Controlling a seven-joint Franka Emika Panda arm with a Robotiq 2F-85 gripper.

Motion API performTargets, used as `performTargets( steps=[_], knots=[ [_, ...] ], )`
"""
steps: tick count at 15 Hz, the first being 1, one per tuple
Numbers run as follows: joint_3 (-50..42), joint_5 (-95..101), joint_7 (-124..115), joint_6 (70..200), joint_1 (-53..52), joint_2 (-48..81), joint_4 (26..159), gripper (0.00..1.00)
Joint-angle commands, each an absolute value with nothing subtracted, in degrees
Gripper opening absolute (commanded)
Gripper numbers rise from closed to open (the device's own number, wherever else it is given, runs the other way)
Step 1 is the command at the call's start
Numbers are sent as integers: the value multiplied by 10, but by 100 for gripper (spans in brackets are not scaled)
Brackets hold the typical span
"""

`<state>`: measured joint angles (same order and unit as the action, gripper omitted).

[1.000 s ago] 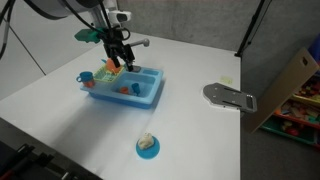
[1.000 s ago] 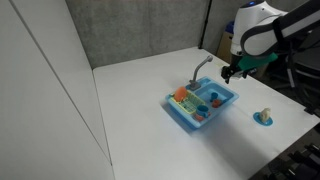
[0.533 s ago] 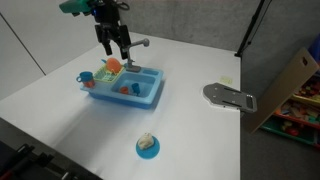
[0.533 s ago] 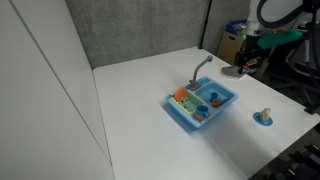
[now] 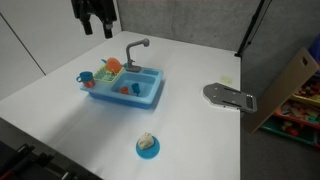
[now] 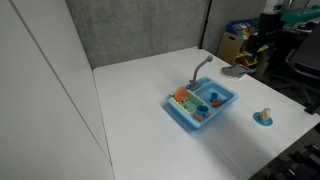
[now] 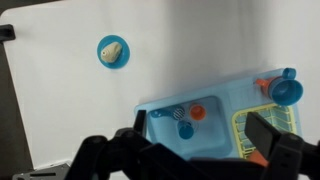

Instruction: Put the blue brush in the orange cup.

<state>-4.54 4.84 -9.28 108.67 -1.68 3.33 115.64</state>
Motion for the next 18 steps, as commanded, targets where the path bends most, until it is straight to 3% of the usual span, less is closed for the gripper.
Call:
performTargets(
  steps=[1, 18],
  knots=[
    [-34, 33, -57, 1045, -3, -15, 1162, 100],
    [-35, 42, 43, 1075, 2, -86, 1208, 100]
  ],
)
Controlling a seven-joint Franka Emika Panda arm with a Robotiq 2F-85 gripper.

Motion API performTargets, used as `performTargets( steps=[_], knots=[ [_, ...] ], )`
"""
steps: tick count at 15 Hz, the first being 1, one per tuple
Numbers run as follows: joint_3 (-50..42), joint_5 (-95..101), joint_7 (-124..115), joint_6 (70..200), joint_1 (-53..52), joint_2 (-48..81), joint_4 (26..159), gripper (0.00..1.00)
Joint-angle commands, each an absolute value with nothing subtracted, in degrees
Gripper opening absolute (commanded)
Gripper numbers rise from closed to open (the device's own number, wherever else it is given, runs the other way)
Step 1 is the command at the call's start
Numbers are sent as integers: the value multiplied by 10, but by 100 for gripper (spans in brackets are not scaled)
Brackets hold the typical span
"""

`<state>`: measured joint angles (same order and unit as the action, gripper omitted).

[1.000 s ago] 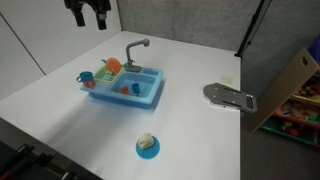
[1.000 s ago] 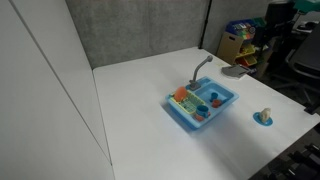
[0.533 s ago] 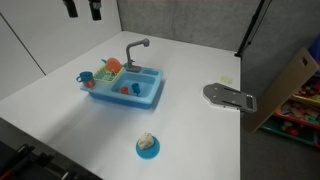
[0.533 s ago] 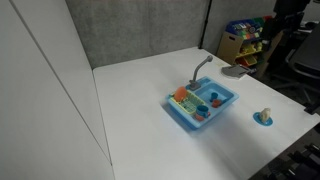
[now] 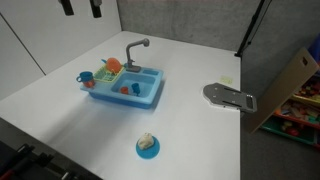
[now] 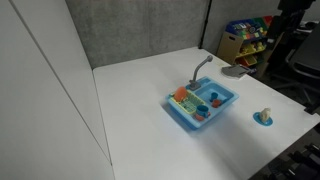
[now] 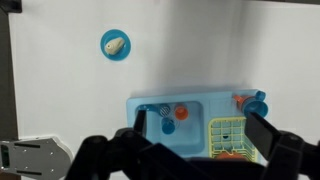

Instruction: Put the blue brush in the orange cup.

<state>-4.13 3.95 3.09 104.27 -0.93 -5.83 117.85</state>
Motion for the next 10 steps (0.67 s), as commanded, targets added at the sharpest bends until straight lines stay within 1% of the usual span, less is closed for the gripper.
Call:
performTargets(
  steps=[1, 7, 10],
  knots=[
    [-34, 45, 34, 1090, 3, -94, 1220, 100],
    [-33, 45, 16, 1128, 6, -118, 1256, 100],
    [-33, 39, 26, 1116, 5, -101, 1241, 100]
  ],
)
